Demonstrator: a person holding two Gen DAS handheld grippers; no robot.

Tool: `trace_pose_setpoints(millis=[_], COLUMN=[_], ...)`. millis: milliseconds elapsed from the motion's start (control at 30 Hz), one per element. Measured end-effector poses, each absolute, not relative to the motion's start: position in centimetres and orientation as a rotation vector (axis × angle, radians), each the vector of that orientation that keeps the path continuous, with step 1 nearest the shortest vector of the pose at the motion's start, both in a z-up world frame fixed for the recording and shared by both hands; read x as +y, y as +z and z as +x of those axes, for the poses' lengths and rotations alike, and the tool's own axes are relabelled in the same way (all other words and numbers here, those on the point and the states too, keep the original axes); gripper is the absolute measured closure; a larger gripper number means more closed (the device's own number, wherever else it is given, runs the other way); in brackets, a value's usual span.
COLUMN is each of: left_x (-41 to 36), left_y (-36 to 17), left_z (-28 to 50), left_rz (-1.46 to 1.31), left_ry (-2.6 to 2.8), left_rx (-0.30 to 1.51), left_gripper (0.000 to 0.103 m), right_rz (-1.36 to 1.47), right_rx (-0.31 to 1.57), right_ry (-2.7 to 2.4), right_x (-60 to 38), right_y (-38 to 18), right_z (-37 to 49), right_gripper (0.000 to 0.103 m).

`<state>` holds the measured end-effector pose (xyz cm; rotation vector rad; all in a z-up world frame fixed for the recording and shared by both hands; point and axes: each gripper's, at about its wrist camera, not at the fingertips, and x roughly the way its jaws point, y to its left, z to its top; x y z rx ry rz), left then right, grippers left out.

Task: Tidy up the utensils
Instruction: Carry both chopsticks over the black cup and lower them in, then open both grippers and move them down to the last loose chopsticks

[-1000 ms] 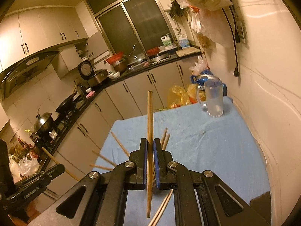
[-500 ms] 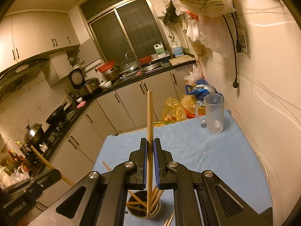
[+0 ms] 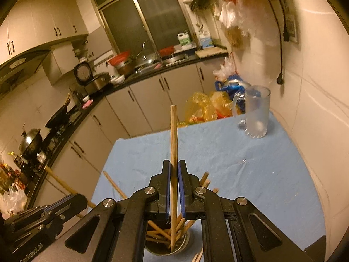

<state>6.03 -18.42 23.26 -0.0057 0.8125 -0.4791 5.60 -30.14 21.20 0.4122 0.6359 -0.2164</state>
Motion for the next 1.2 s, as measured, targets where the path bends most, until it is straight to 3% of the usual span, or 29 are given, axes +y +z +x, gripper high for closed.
trace_pose_setpoints(millis=[467, 667, 900, 1033, 1200], left_x=[-14.4, -11.7, -10.1, -11.4, -13.7], left_y=[26.5, 26.3, 19.6, 13.8, 10.1], left_z=[3.4, -0.1, -4.1, -5.2, -4.8], left_rz=[-0.051, -0.048, 0.000, 0.062, 0.086], left_ry=[-0.476, -0.496, -0.549, -0.564, -0.607], left_rx=[0.725, 0.710, 0.867, 1.032, 1.139], left_gripper=[0.097, 0.097, 0.097, 0.097, 0.097], right_rz=[0.494, 0.553, 0.559, 0.547, 0.510], right_rx=[0.586, 0.696, 0.939, 0.994, 1.001], right_ry=[-0.212, -0.265, -0.334, -0.322, -0.316], right_x=[-31.8, -32.7, -32.6, -32.3, -31.9], right_y=[23.9, 19.4, 11.8, 10.4, 11.0], right_z=[-0.8, -6.2, -11.0, -12.4, -13.3], right_gripper=[0.094, 0.088, 0.088, 0.088, 0.088])
